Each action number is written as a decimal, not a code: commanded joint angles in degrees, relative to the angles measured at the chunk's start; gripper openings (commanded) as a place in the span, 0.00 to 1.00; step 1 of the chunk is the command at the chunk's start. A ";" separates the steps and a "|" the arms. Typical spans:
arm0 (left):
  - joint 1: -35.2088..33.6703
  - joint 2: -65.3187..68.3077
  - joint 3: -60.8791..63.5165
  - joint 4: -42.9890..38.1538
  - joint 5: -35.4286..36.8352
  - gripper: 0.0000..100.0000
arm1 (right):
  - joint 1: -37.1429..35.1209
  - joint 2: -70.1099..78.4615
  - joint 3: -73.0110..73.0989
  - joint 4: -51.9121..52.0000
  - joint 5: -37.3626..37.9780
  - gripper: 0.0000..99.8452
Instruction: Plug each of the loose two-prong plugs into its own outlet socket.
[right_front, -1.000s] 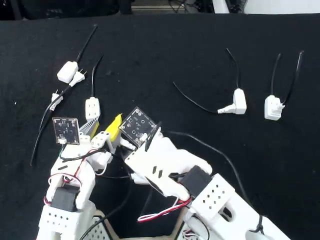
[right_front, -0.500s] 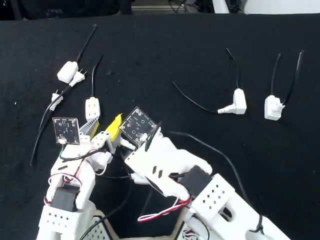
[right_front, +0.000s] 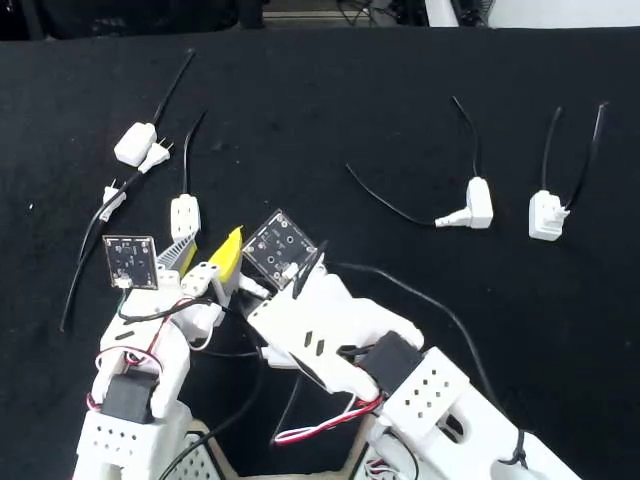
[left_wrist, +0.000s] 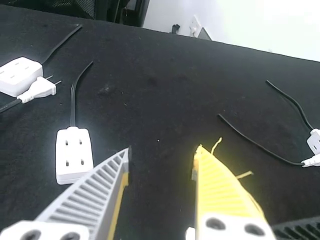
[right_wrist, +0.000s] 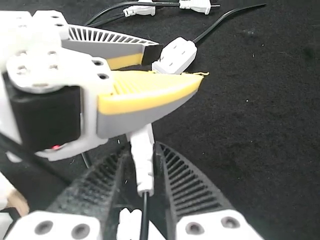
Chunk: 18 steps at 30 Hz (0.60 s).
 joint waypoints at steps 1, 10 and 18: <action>-0.13 0.35 -0.57 2.02 -0.35 0.21 | -0.26 -2.86 -1.89 -2.90 -0.53 0.01; -2.24 0.26 -1.98 0.70 -0.35 0.21 | 2.20 -2.51 1.63 -2.55 3.96 0.01; -4.70 0.26 -3.56 1.41 -0.44 0.21 | 13.45 -2.51 7.16 -1.23 5.98 0.01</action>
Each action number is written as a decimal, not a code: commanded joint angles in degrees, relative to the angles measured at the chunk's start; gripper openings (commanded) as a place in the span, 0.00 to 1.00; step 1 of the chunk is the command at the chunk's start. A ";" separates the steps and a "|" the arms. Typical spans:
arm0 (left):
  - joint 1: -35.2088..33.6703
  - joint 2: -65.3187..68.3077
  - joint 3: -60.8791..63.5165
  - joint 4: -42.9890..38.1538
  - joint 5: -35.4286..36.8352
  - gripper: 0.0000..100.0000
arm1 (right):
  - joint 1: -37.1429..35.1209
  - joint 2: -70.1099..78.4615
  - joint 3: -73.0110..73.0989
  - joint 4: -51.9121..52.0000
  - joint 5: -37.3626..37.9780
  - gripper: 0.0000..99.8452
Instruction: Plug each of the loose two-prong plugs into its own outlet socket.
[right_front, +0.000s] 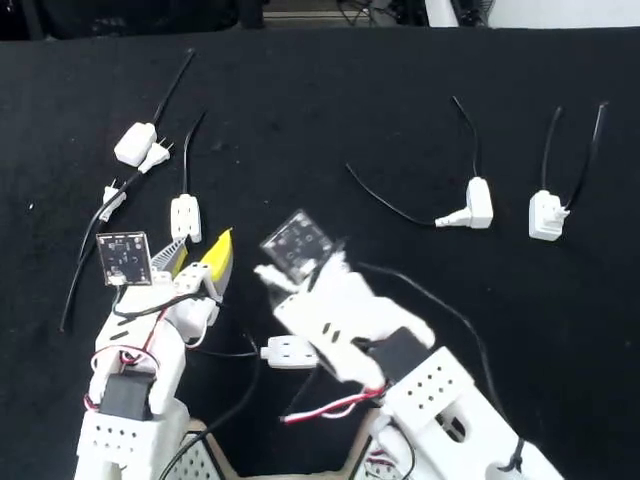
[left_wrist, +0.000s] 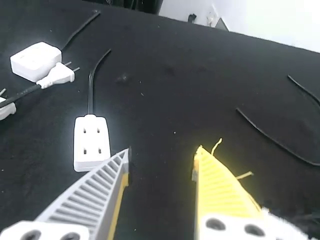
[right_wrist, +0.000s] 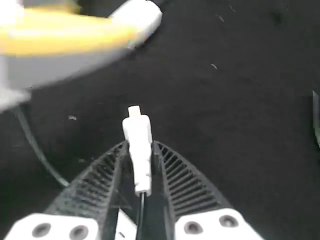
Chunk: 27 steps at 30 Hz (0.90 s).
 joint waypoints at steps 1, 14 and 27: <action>-0.84 -0.44 -3.30 1.14 -0.53 0.21 | 5.80 -1.71 -0.48 1.05 0.79 0.01; -3.82 -0.35 -4.97 14.86 -8.18 0.21 | -3.16 6.73 -13.93 28.22 21.19 0.01; -7.16 -0.35 -3.47 21.71 -23.82 0.21 | -8.53 15.34 -19.56 41.49 30.07 0.01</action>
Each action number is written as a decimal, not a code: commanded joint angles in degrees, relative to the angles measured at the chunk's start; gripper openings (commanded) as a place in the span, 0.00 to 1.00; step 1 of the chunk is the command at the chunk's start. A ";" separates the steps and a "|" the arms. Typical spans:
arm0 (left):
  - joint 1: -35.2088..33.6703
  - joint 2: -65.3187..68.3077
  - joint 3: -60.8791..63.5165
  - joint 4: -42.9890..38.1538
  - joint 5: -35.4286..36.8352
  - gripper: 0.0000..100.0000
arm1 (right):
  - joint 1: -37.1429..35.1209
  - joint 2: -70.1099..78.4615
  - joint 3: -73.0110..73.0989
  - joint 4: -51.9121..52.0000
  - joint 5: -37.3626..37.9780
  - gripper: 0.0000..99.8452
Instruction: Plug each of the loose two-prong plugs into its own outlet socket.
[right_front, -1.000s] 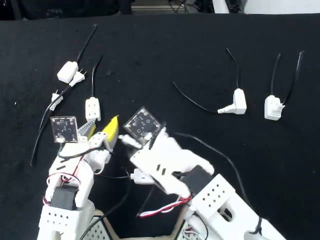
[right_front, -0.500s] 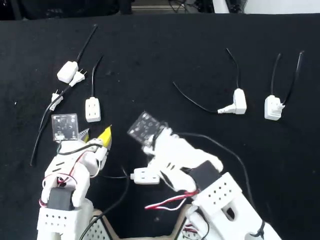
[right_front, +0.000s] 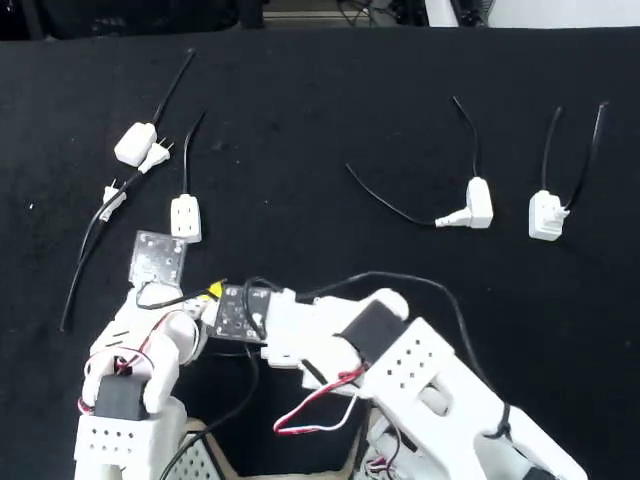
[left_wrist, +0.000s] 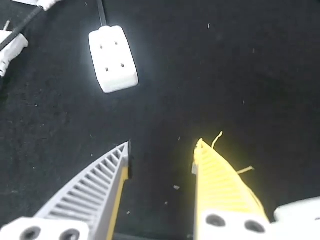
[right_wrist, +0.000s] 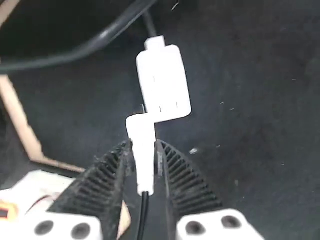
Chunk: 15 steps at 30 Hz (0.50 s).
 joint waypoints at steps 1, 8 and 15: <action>-5.32 -0.35 -1.36 0.18 -5.19 0.21 | -0.79 1.98 1.54 -1.93 1.85 0.01; -12.79 -0.35 -1.45 -3.60 -0.62 0.21 | -0.26 7.60 3.12 -7.91 1.41 0.01; -13.85 -0.35 -1.45 -3.78 1.76 0.21 | 9.23 14.29 1.98 -13.89 1.41 0.01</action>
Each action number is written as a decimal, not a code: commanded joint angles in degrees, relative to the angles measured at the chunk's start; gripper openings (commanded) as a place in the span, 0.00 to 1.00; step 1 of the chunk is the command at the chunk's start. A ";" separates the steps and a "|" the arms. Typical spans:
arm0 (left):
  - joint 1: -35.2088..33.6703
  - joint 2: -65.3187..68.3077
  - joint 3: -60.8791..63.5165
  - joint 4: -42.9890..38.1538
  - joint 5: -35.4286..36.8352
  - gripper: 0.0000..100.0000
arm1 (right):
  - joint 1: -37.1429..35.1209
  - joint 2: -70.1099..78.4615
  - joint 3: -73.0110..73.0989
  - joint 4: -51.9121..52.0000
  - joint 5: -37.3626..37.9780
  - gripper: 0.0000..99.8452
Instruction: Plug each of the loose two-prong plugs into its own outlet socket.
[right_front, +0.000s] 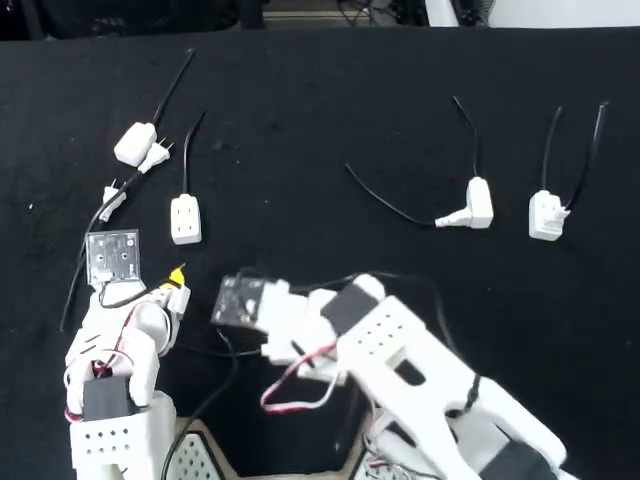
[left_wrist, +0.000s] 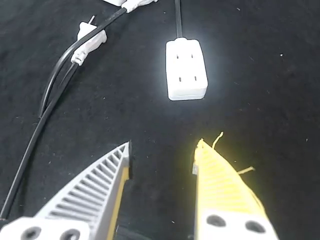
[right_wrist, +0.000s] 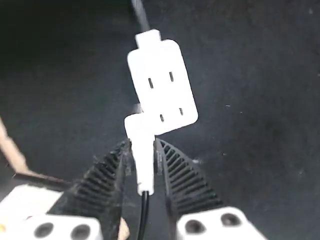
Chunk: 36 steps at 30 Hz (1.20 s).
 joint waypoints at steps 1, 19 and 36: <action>-0.40 -0.35 -1.45 -1.14 0.97 0.21 | 7.38 2.33 -1.71 -4.40 0.18 0.01; -0.22 -0.35 -1.45 -1.14 1.05 0.21 | 14.33 2.77 -6.99 -8.18 -8.88 0.01; -0.22 -0.35 -1.45 -1.14 1.05 0.21 | 14.33 27.56 -39.87 17.05 -20.66 0.01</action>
